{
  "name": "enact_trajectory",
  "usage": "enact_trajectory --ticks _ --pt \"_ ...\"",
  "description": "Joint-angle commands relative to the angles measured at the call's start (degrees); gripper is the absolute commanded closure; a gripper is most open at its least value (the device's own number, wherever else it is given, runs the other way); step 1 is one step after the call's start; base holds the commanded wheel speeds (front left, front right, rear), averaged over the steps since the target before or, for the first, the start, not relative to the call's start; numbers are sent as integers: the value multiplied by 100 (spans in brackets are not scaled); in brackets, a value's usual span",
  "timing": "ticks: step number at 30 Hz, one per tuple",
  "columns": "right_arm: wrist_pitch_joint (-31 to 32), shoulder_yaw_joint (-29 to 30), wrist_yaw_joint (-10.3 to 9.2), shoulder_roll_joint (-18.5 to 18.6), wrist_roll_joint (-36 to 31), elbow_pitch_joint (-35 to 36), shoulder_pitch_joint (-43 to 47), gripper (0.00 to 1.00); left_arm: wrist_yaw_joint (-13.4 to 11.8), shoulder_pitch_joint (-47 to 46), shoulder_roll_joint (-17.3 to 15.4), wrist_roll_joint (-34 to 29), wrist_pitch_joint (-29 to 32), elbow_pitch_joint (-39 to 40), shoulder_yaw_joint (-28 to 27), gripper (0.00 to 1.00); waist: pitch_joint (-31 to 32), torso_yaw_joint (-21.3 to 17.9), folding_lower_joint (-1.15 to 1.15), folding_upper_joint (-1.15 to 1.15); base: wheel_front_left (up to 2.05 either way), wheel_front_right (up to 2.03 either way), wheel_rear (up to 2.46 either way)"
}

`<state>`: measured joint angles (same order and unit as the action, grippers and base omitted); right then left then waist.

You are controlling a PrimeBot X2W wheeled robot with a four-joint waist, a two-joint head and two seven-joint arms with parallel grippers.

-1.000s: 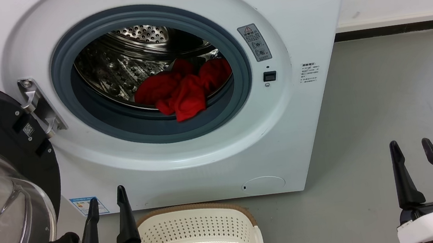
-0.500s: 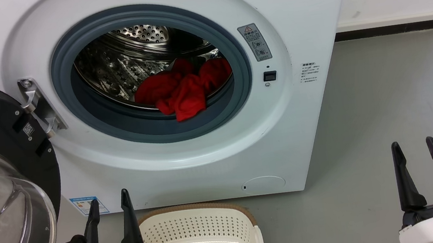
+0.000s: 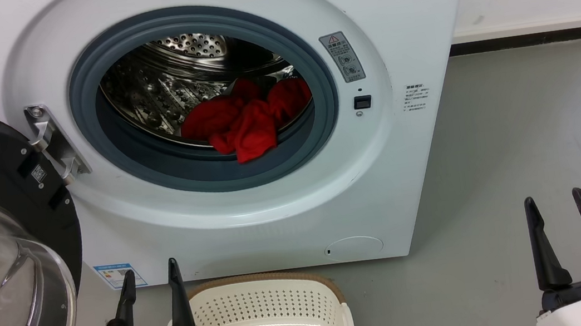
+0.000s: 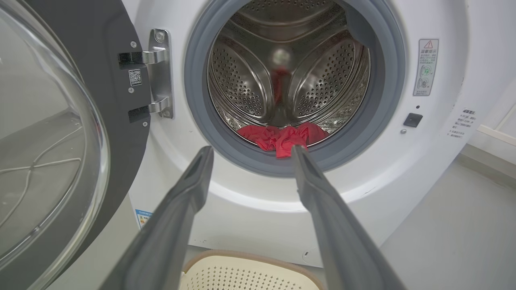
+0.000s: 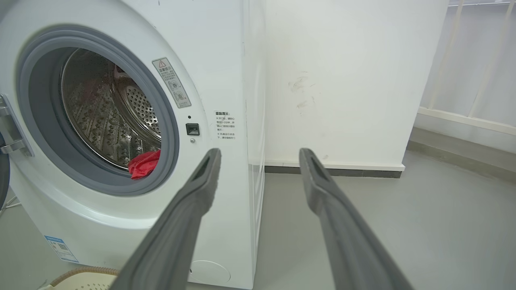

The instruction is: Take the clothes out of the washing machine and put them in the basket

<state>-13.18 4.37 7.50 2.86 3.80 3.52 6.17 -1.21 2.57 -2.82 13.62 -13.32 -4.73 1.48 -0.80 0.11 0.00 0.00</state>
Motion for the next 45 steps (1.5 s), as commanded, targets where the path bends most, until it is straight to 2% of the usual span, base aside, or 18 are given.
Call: enact_trajectory --ticks 1,16,42,45 --pt "-58 2 -2 4 -137 34 69 0 -24 43 -9 -132 -54 2 11 0 -1 2 0 0 0 0 0" --pt "-215 -53 -2 2 -564 36 183 0 -79 111 -10 -670 -202 -27 33 0 -17 3 0 0 0 0 0" --pt "-204 -61 -2 2 -400 -42 59 0 -178 -170 -9 -493 -191 -264 37 0 -146 -57 0 0 0 0 0" --pt "-204 -53 -3 2 -381 -36 -15 0 -69 -466 -7 -419 -191 -554 51 0 -250 -98 0 0 0 0 0"
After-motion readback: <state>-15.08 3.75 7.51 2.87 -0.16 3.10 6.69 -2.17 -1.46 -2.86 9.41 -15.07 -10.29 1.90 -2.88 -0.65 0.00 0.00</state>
